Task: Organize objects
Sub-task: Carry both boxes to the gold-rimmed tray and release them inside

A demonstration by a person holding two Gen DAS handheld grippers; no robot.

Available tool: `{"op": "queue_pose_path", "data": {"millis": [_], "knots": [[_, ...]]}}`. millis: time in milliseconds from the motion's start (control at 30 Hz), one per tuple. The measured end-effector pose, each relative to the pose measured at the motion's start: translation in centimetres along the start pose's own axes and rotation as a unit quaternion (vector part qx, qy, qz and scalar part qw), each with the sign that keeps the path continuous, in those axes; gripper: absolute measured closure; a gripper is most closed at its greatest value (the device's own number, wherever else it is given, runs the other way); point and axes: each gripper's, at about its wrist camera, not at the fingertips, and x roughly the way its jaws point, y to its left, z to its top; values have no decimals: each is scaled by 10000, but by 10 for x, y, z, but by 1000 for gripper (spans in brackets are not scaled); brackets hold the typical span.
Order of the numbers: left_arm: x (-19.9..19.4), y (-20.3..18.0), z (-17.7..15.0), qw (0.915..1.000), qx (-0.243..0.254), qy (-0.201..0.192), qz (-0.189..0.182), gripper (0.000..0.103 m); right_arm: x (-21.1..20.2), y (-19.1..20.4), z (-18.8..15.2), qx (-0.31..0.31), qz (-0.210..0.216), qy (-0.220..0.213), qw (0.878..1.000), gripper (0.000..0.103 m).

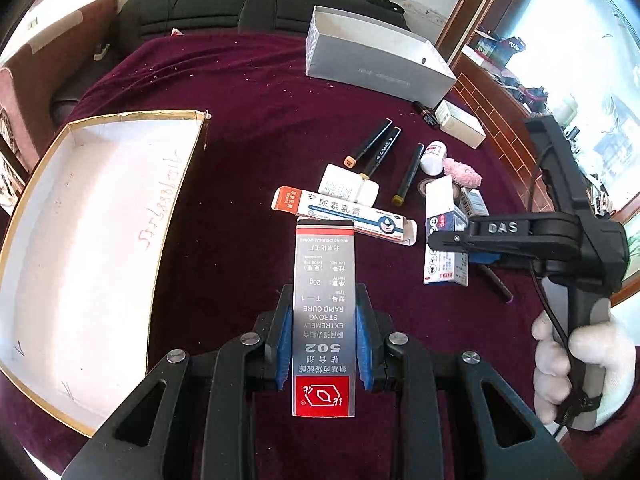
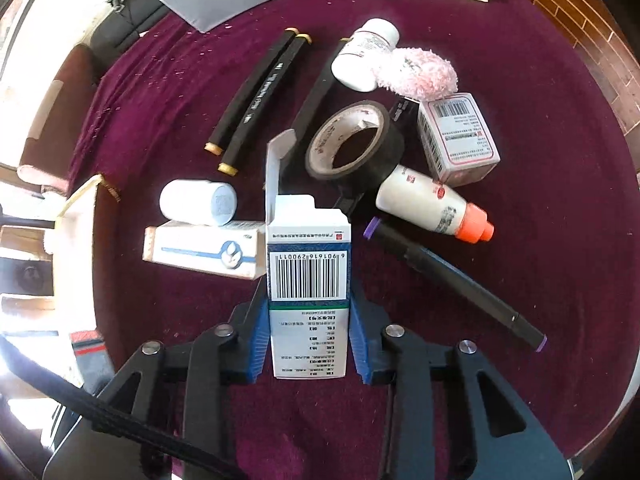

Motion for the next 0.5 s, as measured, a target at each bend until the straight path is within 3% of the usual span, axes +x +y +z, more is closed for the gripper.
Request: {"op": "queue_pose_path", "data": {"millis": [233,500], "knots": [[-18,16,4,9999,-49,-105,-9,80,-29,19,-9,-59,584,-39,9983,71],[-48,80,36,9978,-244,-395,466,80,-35,97,-3,-358,1367,156,9898,71]]}}
